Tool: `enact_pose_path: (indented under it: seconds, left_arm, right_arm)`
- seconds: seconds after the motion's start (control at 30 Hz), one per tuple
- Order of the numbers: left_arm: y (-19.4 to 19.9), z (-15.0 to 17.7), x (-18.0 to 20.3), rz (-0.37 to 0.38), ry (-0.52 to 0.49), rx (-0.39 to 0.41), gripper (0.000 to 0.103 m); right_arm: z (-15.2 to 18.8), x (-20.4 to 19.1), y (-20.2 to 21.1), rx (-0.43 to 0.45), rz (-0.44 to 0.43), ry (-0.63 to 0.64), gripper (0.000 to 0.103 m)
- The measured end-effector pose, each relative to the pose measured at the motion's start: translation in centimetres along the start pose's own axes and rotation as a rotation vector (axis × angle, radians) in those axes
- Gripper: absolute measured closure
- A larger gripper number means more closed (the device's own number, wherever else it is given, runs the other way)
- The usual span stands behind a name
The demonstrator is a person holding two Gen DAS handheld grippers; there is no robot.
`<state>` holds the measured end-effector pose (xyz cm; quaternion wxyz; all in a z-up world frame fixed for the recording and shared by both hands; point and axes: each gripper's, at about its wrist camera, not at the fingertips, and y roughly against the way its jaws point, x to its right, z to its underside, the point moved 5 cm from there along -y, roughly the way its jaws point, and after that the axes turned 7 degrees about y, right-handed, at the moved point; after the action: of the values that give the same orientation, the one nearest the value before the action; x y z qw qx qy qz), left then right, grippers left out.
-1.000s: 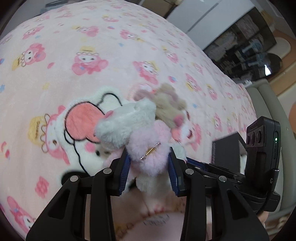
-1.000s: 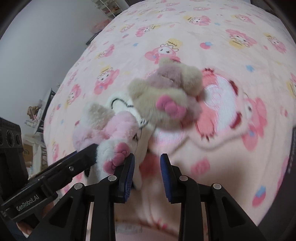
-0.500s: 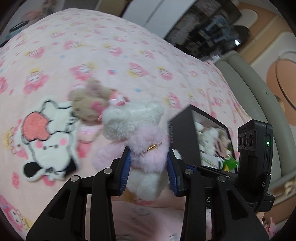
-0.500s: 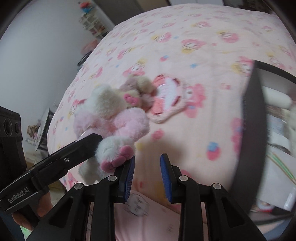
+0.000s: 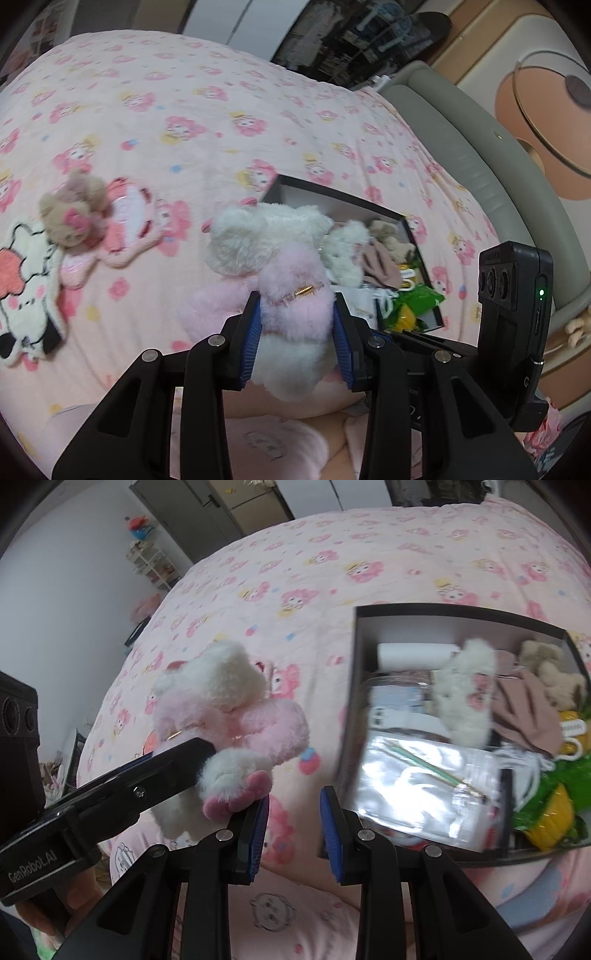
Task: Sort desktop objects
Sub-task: 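Carry the pink plush bunny into the black box with the left gripper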
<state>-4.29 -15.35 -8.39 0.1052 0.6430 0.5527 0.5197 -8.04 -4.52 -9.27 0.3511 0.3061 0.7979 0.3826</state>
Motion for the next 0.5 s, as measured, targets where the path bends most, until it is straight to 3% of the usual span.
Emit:
enact_pose_path:
  seconds: [0.2,0.5]
  left_arm:
    - [-4.2,-1.0,5.9,0.056,-0.063,-0.038,0.067]
    - [-14.0,-4.8,12.8,0.104,-0.15,-0.132,0.067]
  right_arm:
    - [-0.4,4.8,3.1,0.034,0.05,-0.038,0.077]
    - [-4.6,15.9,4.3,0.051,0.194,-0.083,0.077]
